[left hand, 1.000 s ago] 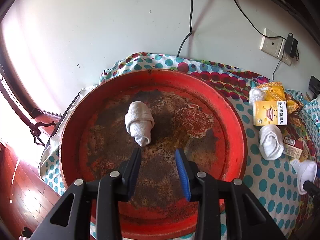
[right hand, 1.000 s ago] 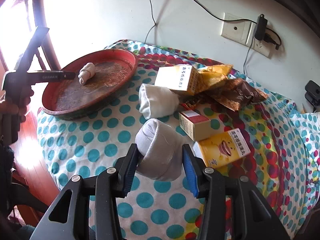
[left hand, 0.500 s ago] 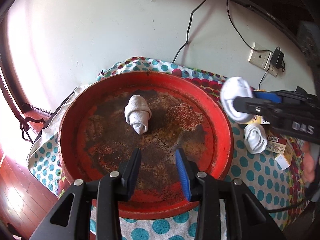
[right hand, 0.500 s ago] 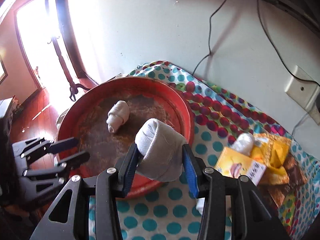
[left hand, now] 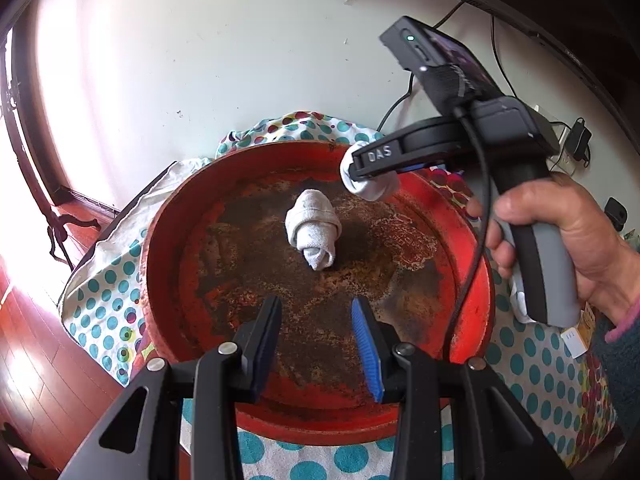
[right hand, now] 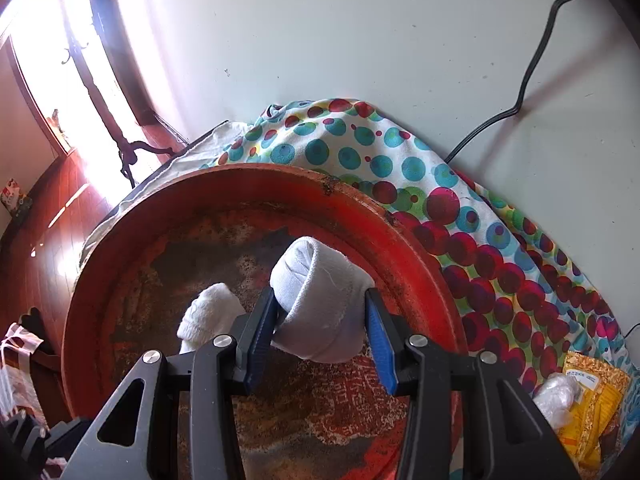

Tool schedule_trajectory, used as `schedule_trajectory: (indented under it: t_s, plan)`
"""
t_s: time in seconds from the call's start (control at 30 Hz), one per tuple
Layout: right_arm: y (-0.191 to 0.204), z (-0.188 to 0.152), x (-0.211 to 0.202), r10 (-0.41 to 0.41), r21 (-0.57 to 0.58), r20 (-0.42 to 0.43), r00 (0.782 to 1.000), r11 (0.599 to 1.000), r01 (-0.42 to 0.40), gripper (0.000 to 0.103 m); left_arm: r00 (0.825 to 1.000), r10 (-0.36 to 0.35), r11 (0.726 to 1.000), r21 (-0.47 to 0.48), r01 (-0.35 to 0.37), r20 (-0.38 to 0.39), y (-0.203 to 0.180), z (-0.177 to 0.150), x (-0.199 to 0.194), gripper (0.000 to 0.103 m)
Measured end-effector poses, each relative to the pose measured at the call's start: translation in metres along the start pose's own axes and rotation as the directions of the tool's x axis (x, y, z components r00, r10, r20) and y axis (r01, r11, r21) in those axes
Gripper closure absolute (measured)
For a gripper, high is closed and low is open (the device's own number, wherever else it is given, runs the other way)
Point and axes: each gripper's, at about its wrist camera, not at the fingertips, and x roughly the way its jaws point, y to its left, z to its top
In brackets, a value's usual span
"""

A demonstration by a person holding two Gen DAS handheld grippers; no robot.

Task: Organize objects
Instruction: 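Carry the held white sock into the red tray and open the right gripper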

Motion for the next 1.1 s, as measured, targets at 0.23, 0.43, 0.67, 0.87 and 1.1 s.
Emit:
schedule_trajectory:
  t_s: [0.23, 0.43, 0.67, 0.87, 1.1]
  plan:
    - [-0.004, 0.001, 0.015, 0.011, 0.03, -0.027, 1.0, 1.0, -0.01, 0.058, 1.0, 0.0, 1.0, 0.023, 0.0, -0.006, -0.006, -0.001, 0.003, 0.066]
    - [-0.014, -0.023, -0.032, 0.035, 0.035, 0.029, 0.999, 0.999, -0.036, 0.049, 1.0, 0.015, 0.999, 0.04, -0.015, -0.002, -0.012, -0.001, 0.004, 0.066]
    - [-0.052, -0.123, -0.14, -0.103, 0.007, 0.171, 0.98, 0.995, 0.104, 0.032, 1.0, -0.005, 0.997, 0.073, 0.005, 0.003, -0.028, -0.003, 0.003, 0.066]
    - [-0.121, -0.232, -0.194, -0.274, 0.145, 0.145, 0.951, 0.957, 0.253, 0.03, 0.999, -0.054, 0.987, 0.151, 0.054, -0.008, -0.064, -0.008, 0.001, 0.065]
    - [-0.182, -0.31, -0.192, -0.323, 0.298, 0.032, 0.946, 0.906, 0.299, 0.03, 0.993, -0.12, 0.958, 0.261, 0.121, -0.02, -0.111, -0.021, -0.001, 0.065]
